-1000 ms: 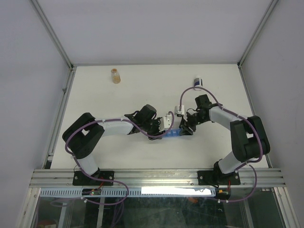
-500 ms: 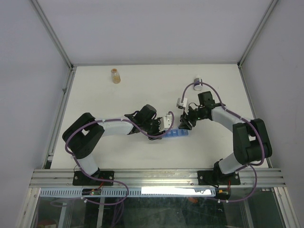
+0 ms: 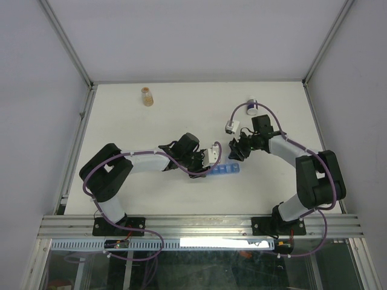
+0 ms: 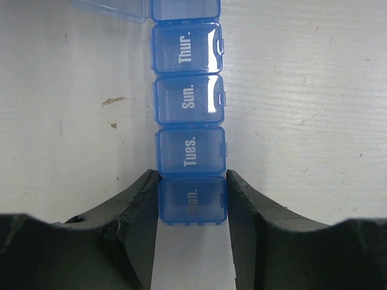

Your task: Sort the pills into containers

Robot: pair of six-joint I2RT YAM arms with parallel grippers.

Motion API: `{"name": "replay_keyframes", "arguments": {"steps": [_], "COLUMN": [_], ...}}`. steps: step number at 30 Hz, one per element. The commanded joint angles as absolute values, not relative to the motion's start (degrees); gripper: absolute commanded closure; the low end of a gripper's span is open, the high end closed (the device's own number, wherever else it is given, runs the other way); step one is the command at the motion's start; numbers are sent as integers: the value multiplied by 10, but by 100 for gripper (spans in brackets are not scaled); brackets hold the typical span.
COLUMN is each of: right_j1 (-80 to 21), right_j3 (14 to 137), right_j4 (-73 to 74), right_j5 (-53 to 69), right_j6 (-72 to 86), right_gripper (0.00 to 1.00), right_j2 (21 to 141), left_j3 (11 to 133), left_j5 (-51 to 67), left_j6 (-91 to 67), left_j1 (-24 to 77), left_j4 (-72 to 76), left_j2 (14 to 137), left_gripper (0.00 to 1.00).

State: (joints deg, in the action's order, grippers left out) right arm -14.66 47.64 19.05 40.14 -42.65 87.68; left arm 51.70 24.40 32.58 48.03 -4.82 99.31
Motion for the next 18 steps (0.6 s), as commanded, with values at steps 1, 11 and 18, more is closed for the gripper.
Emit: {"name": "replay_keyframes", "arguments": {"steps": [1,11,18], "right_j1": [-158,-177,-170], "right_j3": [492,500,523], "right_j4": [166,169,191], "right_j5": [363,321,357], "right_j6": [-415,-412,-383], "right_gripper": [55,57,55], "right_j2": [889,913,902], "left_j3": [529,529,530], "left_j5": [267,266,263], "left_j6": [336,336,333], "left_j1": [486,486,486], "left_j4": [-39,-40,-40], "left_j2": [980,981,980], "left_gripper": [64,64,63]}}
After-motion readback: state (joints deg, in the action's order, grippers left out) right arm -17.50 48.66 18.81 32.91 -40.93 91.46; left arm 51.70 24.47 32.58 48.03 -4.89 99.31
